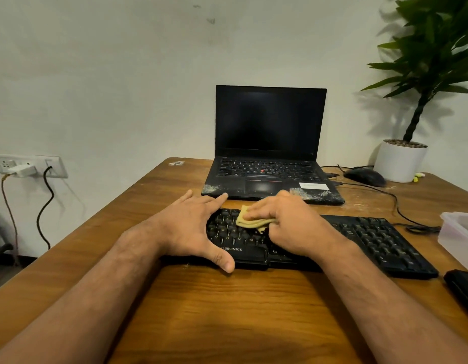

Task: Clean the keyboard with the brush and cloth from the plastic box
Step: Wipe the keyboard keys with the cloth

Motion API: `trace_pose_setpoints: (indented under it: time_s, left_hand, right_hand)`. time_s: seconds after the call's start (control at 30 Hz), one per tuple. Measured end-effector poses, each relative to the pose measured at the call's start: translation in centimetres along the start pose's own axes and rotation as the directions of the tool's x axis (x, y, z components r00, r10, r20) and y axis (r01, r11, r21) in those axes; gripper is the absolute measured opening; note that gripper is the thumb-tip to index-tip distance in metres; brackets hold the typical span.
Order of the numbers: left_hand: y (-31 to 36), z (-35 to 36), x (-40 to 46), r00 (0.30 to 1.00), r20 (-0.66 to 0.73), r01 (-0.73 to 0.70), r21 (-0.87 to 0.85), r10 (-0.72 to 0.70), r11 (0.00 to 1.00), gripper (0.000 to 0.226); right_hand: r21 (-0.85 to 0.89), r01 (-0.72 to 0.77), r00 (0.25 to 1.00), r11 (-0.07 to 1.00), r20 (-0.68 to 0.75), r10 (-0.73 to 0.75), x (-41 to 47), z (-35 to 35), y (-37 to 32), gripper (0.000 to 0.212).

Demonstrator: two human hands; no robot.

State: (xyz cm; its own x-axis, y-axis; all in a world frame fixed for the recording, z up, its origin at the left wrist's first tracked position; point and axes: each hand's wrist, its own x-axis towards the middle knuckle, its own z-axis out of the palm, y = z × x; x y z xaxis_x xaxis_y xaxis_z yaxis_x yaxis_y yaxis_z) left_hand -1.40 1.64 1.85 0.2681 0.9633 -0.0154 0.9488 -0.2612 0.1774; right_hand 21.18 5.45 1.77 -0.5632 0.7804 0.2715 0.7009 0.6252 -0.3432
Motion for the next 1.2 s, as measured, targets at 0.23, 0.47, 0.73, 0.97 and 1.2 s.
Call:
trace_pose_setpoints:
  time_s: [0.23,0.47,0.73,0.97,1.2]
  left_hand:
    - [1.9,-0.2,1.0,0.998,0.061,0.034,-0.034,-0.032,0.999,0.154]
    - [1.7,0.3,0.1,0.998,0.034,0.064,-0.110,-0.061,0.992,0.152]
    - [2.2,0.3,0.1,0.999,0.021,0.047,-0.095,-0.045,0.994,0.152]
    - [2.5,0.1,-0.1,0.997,0.026,0.078,-0.052,-0.076,0.996,0.150]
    - [2.6,0.1,-0.2,0.998,0.008,0.065,-0.027,-0.064,0.998,0.150]
  right_hand:
    - [-0.044,-0.149,0.983,0.988,-0.114,0.143,-0.4,-1.3,2.0,0.058]
    - [-0.057,-0.186,0.976,0.981,-0.125,0.177,-0.4,-0.7,0.5,0.053]
    - [0.009,-0.249,0.967,0.968,-0.043,0.249,-2.4,-2.1,1.3,0.057]
    - [0.145,0.013,1.000,0.989,0.001,-0.013,-4.8,-2.3,-0.3,0.059]
    - [-0.182,0.085,0.996,0.980,0.018,-0.083,-3.7,-1.1,-0.5,0.061]
